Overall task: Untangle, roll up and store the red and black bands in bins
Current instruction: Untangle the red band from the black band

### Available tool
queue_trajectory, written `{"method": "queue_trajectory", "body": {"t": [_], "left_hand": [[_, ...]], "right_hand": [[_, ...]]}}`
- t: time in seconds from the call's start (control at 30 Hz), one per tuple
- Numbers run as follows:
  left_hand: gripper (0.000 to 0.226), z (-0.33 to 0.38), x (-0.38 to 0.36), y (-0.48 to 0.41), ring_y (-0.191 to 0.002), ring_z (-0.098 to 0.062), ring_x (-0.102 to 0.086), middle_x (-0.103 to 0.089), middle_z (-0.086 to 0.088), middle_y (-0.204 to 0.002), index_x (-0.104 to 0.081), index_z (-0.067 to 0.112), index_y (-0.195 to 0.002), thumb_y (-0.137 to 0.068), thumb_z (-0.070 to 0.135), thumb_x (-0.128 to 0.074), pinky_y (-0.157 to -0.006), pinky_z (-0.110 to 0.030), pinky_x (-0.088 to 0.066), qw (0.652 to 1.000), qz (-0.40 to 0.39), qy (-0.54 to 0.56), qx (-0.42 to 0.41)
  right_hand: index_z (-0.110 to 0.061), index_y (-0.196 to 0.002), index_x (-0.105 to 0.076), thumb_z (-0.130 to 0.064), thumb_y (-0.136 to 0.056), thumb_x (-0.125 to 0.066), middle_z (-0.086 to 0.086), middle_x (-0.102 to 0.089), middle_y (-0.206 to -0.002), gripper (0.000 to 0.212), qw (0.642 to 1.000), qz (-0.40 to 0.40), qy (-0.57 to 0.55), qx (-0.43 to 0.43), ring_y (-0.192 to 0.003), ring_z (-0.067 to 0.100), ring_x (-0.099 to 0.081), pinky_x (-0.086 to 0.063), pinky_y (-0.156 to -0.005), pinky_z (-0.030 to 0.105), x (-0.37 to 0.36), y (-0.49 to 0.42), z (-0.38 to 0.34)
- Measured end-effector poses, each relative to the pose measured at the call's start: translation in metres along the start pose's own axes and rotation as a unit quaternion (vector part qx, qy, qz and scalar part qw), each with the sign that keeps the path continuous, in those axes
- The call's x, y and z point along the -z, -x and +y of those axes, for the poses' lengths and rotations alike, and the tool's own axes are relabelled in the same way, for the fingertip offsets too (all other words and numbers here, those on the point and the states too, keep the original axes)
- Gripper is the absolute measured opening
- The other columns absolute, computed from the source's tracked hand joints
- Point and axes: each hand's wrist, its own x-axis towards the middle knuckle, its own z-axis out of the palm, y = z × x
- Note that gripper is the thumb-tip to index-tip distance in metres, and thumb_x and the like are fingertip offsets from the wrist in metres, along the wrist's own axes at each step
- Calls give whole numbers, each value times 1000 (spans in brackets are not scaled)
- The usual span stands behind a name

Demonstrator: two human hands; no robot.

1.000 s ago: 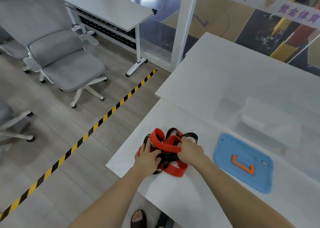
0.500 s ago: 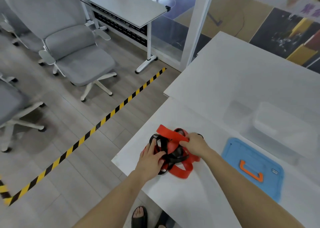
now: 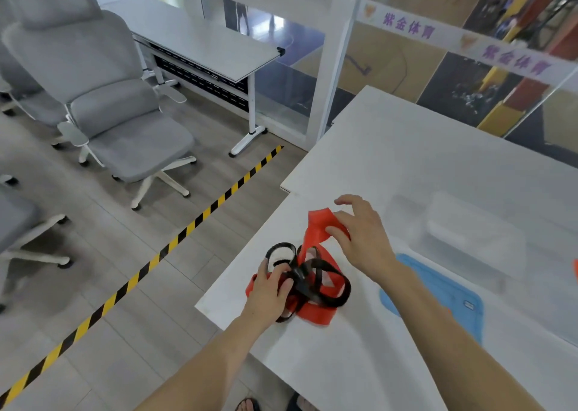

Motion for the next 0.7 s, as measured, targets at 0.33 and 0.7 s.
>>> {"method": "queue_trajectory", "body": {"t": [0.33, 0.7], "left_hand": [[22, 49, 28, 6, -121, -13, -57, -61, 11, -127, -63, 38, -110, -110, 32, -41, -97, -21, -40, 967, 22, 253, 17], [18, 63, 59, -13, -106, -25, -67, -65, 1, -108, -71, 18, -108, -102, 16, -54, -95, -35, -53, 1000, 19, 13, 16]], "right_hand": [[-26, -156, -44, -35, -109, -57, -7, -49, -158, 49, 960, -6, -245, -135, -137, 19, -56, -44, -118, 40, 12, 21, -10], [-23, -107, -68, -31, -104, -66, -5, -73, -97, 9, 896, 80, -366, -240, -83, 11, -68, -48, -68, 18, 40, 24, -17]]}}
